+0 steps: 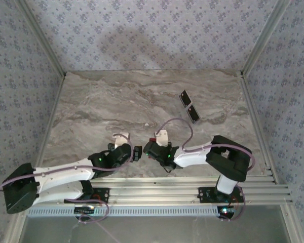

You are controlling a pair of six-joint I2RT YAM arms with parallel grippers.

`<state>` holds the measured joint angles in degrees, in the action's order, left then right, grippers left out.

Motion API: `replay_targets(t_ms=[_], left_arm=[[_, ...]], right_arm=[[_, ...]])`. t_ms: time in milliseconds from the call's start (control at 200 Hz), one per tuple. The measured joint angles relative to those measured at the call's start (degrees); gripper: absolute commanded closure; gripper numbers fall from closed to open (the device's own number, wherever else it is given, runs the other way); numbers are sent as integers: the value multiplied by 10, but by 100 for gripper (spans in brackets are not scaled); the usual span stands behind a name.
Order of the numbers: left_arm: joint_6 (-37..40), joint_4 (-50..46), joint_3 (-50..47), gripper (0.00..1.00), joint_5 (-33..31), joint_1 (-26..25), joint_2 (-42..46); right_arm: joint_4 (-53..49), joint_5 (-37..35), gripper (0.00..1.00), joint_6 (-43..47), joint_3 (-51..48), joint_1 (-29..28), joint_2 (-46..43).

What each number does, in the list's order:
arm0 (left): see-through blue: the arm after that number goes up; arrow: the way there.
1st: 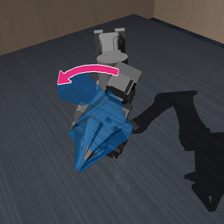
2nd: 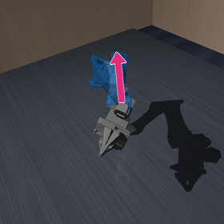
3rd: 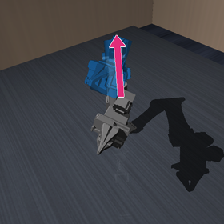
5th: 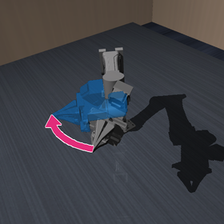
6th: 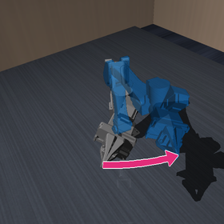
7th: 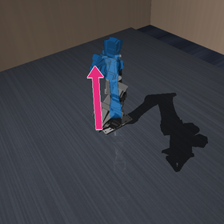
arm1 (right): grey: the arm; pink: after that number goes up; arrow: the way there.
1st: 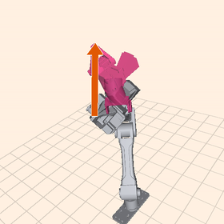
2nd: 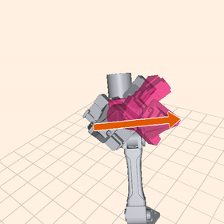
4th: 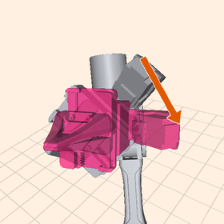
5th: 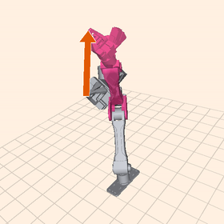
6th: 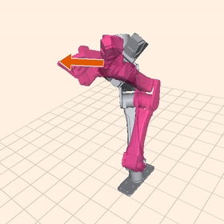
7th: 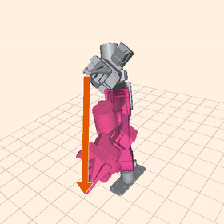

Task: Put the credit cards into the card holder

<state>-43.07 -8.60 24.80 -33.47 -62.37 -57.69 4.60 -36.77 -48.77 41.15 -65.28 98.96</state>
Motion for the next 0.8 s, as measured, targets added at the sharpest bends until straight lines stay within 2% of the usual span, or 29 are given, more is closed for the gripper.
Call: replay_targets(t_ms=[190, 420, 635, 799], left_arm=[[-23, -47, -7, 0, -10, 0, 60], [-27, -84, -6, 0, -14, 0, 73], [-24, -83, 0, 0, -13, 0, 41], [-14, -79, 10, 0, -11, 0, 8]], right_arm=[[57, -61, 100, -52, -24, -22, 17], [132, -69, 100, -75, -60, -20, 17], [182, -8, 100, -73, -90, 7, -6], [177, 52, 100, -66, -99, 30, -33]])
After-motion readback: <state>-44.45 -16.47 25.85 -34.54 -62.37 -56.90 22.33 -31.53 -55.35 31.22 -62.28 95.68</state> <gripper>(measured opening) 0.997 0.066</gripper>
